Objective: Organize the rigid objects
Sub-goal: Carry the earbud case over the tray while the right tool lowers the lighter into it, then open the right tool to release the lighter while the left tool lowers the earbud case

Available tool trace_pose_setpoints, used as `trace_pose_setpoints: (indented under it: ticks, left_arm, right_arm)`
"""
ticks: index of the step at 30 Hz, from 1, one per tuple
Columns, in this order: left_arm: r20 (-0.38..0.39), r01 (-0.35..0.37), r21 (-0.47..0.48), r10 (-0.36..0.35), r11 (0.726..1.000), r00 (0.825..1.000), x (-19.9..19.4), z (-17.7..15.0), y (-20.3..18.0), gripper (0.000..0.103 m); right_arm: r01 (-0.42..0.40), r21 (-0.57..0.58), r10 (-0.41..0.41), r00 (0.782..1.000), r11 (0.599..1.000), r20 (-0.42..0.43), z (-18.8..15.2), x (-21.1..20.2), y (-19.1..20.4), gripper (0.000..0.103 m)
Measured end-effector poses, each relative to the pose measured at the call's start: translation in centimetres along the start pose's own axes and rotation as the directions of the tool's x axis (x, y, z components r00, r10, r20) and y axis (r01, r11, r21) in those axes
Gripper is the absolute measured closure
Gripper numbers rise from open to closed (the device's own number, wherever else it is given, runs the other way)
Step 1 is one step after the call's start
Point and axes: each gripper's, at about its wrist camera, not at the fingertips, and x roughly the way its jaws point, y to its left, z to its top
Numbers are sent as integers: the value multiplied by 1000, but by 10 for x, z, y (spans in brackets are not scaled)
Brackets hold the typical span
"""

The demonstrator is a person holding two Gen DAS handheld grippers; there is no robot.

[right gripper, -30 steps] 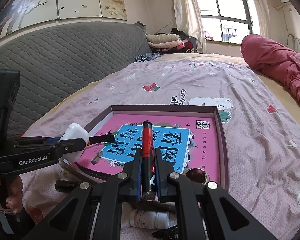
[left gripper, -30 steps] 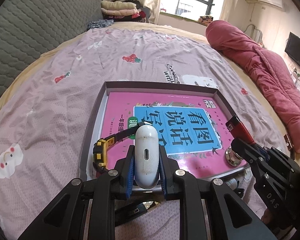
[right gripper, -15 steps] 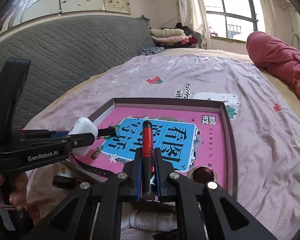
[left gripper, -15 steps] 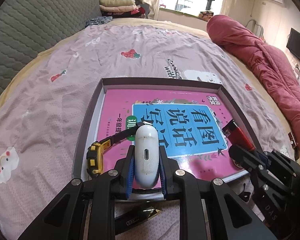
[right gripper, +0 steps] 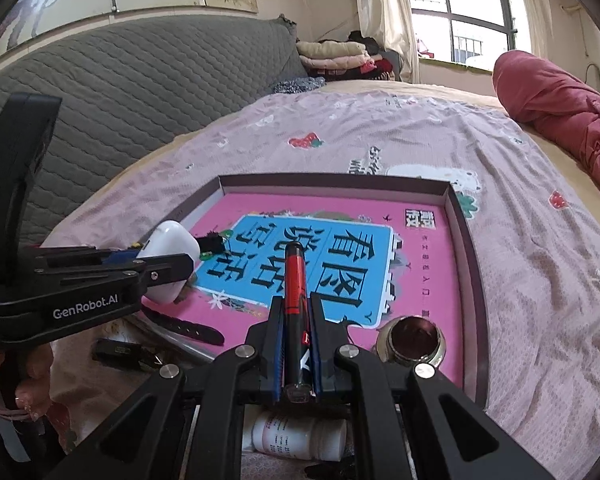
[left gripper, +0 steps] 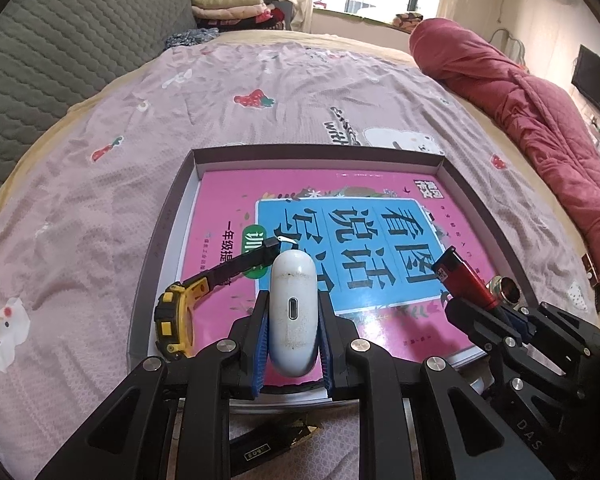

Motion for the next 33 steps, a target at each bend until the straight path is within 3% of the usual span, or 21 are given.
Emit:
trace_pose_setpoints:
  ticks: [33]
  left_arm:
    - [-46, 13, -1, -13, 1000, 999, 17, -9, -2, 81]
  right_arm:
    - [19, 28, -18, 999, 999, -36, -6, 11, -4, 92]
